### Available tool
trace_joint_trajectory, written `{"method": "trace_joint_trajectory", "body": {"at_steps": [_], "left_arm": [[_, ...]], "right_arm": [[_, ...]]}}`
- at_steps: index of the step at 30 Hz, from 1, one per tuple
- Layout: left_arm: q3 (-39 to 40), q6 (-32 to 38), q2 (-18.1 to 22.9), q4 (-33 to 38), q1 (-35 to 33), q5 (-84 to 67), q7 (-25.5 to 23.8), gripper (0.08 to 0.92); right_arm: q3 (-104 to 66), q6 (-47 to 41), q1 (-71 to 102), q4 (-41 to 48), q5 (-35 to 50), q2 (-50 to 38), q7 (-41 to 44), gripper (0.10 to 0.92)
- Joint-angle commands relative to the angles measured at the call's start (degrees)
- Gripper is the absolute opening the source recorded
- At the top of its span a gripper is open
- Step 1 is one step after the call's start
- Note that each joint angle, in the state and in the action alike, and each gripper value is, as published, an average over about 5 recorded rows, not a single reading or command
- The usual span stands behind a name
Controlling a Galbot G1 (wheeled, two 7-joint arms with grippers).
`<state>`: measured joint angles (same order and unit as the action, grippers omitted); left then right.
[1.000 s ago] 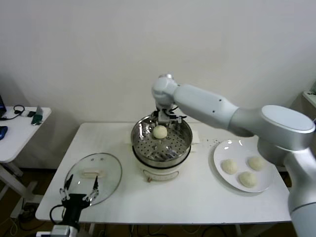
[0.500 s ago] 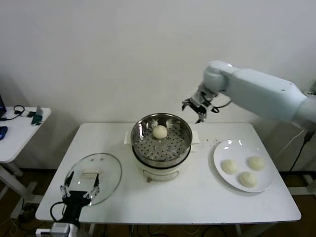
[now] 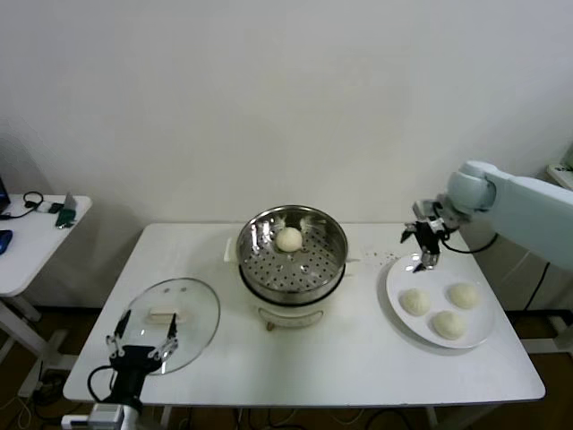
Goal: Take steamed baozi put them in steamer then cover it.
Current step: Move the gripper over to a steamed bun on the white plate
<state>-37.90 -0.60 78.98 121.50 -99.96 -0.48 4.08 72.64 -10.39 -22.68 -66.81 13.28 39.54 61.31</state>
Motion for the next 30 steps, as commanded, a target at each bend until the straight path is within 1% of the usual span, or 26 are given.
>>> {"method": "trace_joint_trajectory", "body": {"at_steps": [1,9,23,30], "left_arm": [[0.0,-0.2,0.0,0.1,-0.1,0.0,-0.1,0.823],[0.3,-1.6,0.9,1.2,0.2,0.0,-0.3,0.823],[0.0,-0.8,1.0,0.2,-0.5,0.2,-0.2,0.823],[0.2,-0.9,1.0,0.1,-0.2,0.3,-0.2,0.823]], "right_arm": [[-5.4,-3.0,10.6,3.0,-2.0,-2.7,0.1,0.823],[-9.4,-2.2,15.7,6.9,-5.3,0.1,0.1,0.823],[-14.2,-0.2,18.4,14.0,-7.0,5.6,-0.4,0.823],[-14.5,0.2,18.4,15.3,-7.5,7.3,0.1,0.822]]}}
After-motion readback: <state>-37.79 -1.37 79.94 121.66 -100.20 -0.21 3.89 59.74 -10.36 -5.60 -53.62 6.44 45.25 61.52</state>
